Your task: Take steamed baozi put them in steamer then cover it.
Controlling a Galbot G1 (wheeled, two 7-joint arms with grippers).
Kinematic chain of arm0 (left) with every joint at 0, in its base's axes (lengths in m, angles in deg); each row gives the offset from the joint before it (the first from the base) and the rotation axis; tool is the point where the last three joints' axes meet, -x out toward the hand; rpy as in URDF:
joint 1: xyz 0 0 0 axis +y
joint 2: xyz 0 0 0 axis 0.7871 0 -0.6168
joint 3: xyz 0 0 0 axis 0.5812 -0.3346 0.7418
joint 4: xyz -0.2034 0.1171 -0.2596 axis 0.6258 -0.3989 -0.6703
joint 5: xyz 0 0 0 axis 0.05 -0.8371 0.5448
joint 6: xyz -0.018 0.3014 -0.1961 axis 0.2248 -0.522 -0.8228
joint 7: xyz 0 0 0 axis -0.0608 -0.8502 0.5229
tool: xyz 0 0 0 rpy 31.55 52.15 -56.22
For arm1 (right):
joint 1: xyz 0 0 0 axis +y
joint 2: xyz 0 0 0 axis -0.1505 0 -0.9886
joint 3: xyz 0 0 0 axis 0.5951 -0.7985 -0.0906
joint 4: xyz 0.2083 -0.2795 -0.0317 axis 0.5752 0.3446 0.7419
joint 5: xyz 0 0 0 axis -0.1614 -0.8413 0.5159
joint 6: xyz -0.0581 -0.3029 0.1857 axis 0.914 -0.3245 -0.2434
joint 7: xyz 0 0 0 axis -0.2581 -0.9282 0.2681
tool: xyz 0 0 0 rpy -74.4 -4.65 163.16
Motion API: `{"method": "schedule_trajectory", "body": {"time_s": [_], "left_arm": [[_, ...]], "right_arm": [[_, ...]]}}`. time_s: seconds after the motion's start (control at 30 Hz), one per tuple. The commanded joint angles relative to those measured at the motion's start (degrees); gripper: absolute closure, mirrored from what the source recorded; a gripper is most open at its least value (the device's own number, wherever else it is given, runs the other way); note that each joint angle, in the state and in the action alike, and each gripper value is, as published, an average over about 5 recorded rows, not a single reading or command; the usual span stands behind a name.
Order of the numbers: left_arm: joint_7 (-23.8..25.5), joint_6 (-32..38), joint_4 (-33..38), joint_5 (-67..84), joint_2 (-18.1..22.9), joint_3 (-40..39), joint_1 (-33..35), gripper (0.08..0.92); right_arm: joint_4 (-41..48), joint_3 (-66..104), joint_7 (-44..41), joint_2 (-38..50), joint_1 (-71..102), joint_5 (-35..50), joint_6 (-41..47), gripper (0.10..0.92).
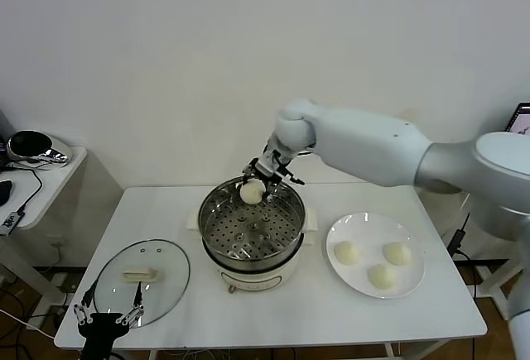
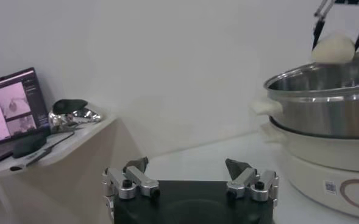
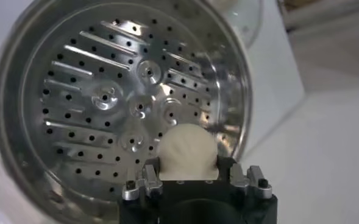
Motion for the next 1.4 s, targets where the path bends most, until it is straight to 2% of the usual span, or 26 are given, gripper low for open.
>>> {"method": "schedule_trajectory", "body": {"time_s": [0.03,0.17,0.47,0.57,0.7,0.83,0.93,1.1,1.3,1.4], "left_arm": [[0.0,0.0,0.0,0.0,0.0,0.1,0.0,0.177],[0.1,0.0,-0.1,0.1,-0.1,0.1,-0.2,0.177],[0.1,0.0,-0.4,0.4,-0.3,0.1,-0.6,0.177],[0.1,0.0,-0.4,0.4,-0.4,0.1,-0.7,0.177],[0.1,0.0,-0.3,0.4,-0.3,0.1,-0.7,0.177],[0.1,0.0,-0.2,0.4,-0.3,0.4,-0.5,0.177],[0.1,0.0,0.0,0.4,-0.3,0.7,-0.4,0.177],[0.2,-0.2,0.6,0.8,-0.4,1.2,-0.4,0.177],[0.4,-0.7,1.3,2.0,-0.7,1.5,-0.3,0.177],[0.4,-1.1,1.3,2.8,-1.1,1.8,-0.2,0.177]], "right_arm": [[4.1,-2.6,1.3,-4.0,0.9,-8.6,-8.3,0.440],[6.9,-1.7,2.5,-4.8,2.1,-13.5,-11.0,0.440],[10.6,-0.8,4.9,-6.4,4.3,-17.3,-14.0,0.429],[11.2,-0.7,5.4,-6.7,4.7,-17.6,-14.5,0.392],[11.1,-0.5,6.2,-6.7,4.9,-16.9,-14.7,0.283],[8.1,-0.5,5.7,-4.9,2.6,-11.5,-13.0,0.213],[1.2,-1.5,2.4,-1.3,-2.2,-2.3,-6.2,0.204],[-14.0,-2.6,-3.1,9.0,-10.2,14.1,16.0,0.202],[-27.5,-5.2,-4.1,23.8,-15.3,20.1,39.4,0.203],[-32.5,-5.5,-3.7,30.5,-15.4,21.7,46.9,0.203]]}}
